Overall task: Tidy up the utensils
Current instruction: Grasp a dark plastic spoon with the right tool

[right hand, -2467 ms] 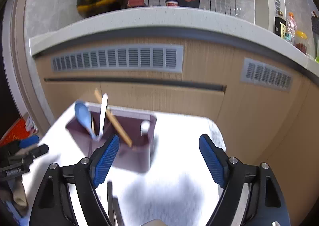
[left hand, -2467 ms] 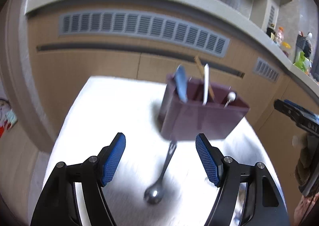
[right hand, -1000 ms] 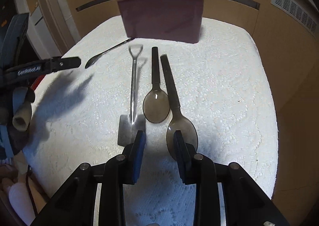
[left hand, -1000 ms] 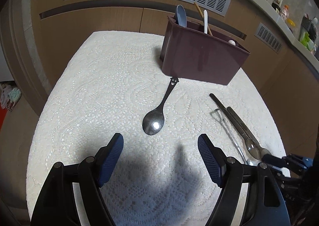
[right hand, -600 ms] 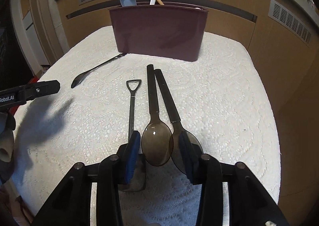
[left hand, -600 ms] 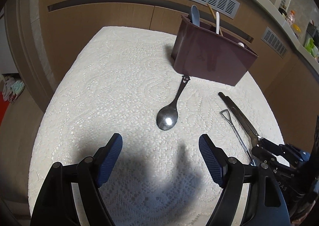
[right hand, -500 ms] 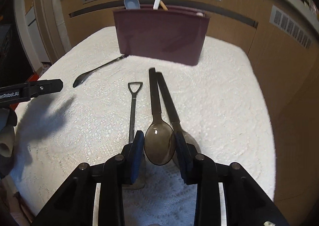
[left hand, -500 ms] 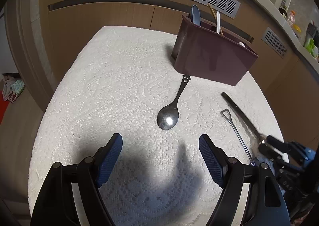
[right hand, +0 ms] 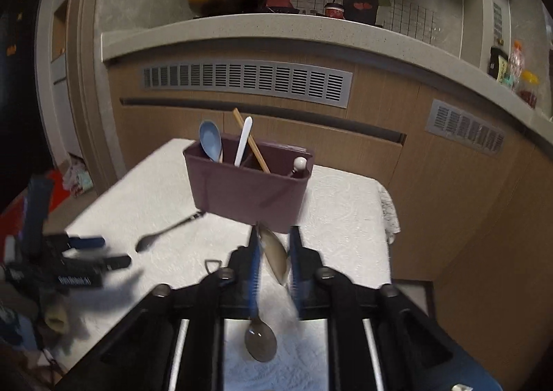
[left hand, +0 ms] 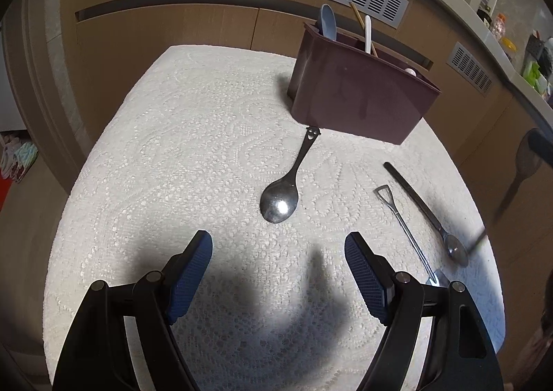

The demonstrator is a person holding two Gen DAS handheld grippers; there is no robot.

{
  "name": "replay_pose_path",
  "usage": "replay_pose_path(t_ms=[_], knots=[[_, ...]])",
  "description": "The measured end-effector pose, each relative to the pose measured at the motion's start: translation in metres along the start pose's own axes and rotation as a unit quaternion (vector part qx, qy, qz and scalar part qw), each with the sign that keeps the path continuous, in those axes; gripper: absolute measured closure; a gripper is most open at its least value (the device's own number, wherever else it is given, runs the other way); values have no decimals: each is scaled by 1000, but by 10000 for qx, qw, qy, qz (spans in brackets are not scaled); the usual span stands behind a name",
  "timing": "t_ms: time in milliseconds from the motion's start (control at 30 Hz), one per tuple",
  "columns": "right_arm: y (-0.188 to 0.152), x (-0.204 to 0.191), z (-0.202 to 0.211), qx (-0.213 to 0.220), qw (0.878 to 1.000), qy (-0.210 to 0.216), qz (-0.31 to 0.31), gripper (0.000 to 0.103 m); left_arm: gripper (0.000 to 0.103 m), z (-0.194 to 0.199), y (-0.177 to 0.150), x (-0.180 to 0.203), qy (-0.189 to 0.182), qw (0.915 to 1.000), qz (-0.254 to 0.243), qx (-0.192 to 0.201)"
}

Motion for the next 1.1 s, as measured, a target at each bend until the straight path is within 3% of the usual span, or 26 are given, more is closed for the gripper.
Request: replay_pose_path(t_ms=[167,333,633,767,833,933,1100], knots=[[7,3,-10,-176,9996,183,-118,93,24,-6,-2,-2,13,9999,25,-118],[-12,4,-23,-456,9987,217,7,92,24,-10,-3,-4,26,9998,86,-177],[-74,-23,-81,-1505,9883,27,250,68,24,0,-1,5,48,9999,-94,-76],[-86,-27,-110,-1909,9815,7,153,66,24,1,-1,5,52,9999,-103,-78],[-85,-26,-116,-1891,9819,-46,77,63,24,-1,-2,3,67,9999,-77,-109],[-82,-26,-114,-1880,9821,-19,94,73,24,-4,-4,4,85,9998,-73,-177],[-72,-10,-85,-1382,9903,-61,-134,73,24,-8,-4,11,109,9995,-138,-261]])
Point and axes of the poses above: each gripper's, at about its wrist camera, not at the fingertips, and z roughly against the way its jaws point, x to its right, y to its top, the point moved 3 cm from there along -z, roughly the way its jaws point, and after that the axes turned 11 degrees about -y, right-handed, at the moved point
